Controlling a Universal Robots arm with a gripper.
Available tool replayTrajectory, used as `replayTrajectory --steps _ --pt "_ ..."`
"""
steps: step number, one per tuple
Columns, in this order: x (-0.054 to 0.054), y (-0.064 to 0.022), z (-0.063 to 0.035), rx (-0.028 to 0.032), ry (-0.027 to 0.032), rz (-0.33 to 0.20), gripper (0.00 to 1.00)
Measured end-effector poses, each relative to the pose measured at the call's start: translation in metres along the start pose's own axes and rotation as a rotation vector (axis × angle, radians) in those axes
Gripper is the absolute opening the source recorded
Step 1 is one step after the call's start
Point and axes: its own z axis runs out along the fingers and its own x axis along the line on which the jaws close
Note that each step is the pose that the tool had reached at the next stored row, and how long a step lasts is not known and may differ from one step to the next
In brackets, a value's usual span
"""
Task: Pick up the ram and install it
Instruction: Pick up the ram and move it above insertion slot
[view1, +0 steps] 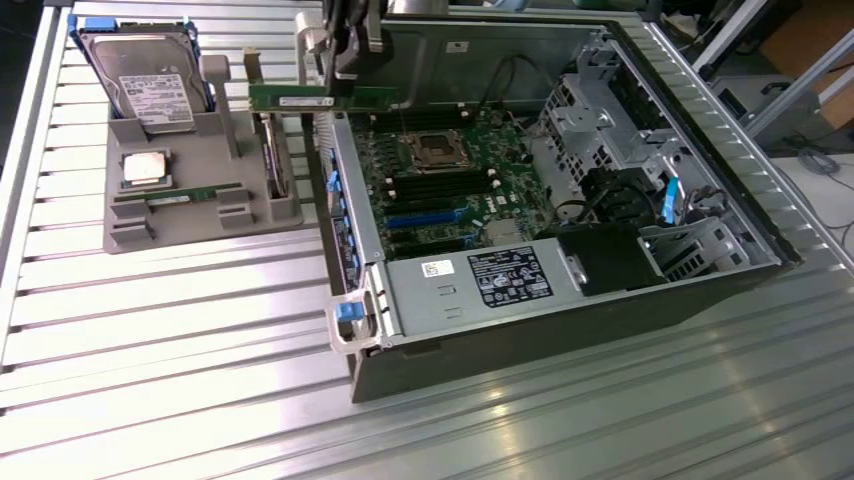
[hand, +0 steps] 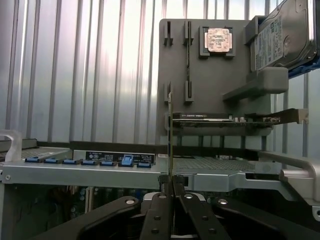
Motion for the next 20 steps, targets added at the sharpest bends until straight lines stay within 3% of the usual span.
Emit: replayTrajectory --steps 20 --pt "0.001 -0.0244 0.0065 -0.0039 -0.0001 0.0 0.12"
